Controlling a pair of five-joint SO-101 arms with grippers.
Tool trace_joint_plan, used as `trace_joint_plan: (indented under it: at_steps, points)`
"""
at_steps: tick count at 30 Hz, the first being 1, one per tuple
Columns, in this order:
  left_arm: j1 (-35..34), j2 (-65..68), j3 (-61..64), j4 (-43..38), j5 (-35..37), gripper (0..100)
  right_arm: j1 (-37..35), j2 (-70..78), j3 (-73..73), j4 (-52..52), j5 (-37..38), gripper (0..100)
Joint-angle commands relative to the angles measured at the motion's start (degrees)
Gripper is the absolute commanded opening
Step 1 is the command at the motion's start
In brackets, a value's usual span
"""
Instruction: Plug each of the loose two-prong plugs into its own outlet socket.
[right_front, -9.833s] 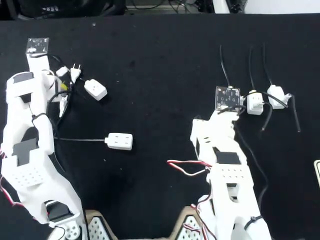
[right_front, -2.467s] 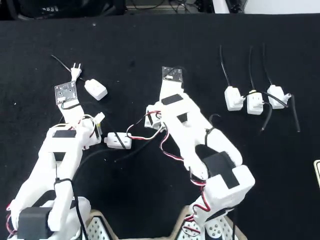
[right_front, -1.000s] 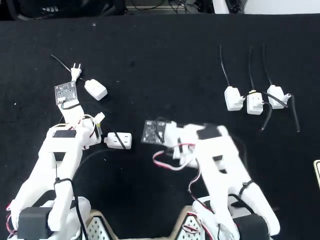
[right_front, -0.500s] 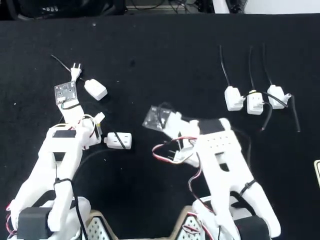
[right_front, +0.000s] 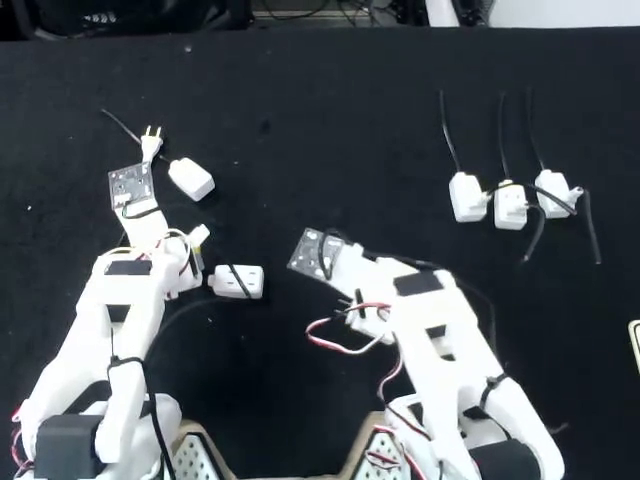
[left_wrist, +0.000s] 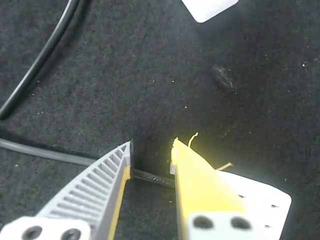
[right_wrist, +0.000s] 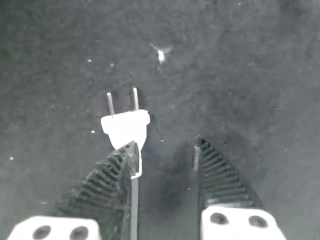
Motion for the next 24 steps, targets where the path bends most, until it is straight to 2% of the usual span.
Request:
trace_joint_plan:
  at_steps: [1,5,8,21,24]
  points:
    - [-0.3,-1.3,-0.3,-0.4,0.4,13,-3.4,-0.4,1.2,-0.1,0.4,16.8]
    - [-0.4,-1.3,-0.3,-0.4,0.4,13,-7.2,-1.2,-1.4,5.4,-1.3,16.8]
    - [-0.4,-1.3,-0.3,-0.4,0.4,13,-9.0,-2.1,-1.7,5.8,-2.9,16.8]
    - [-0.5,-1.3,-0.3,-0.4,0.4,13,-9.1,-2.1,-1.9,5.9,-2.7,16.5]
    - [-0.5,-1.3,-0.2,-0.4,0.4,13,-9.4,-2.3,-1.5,6.9,-2.7,10.0]
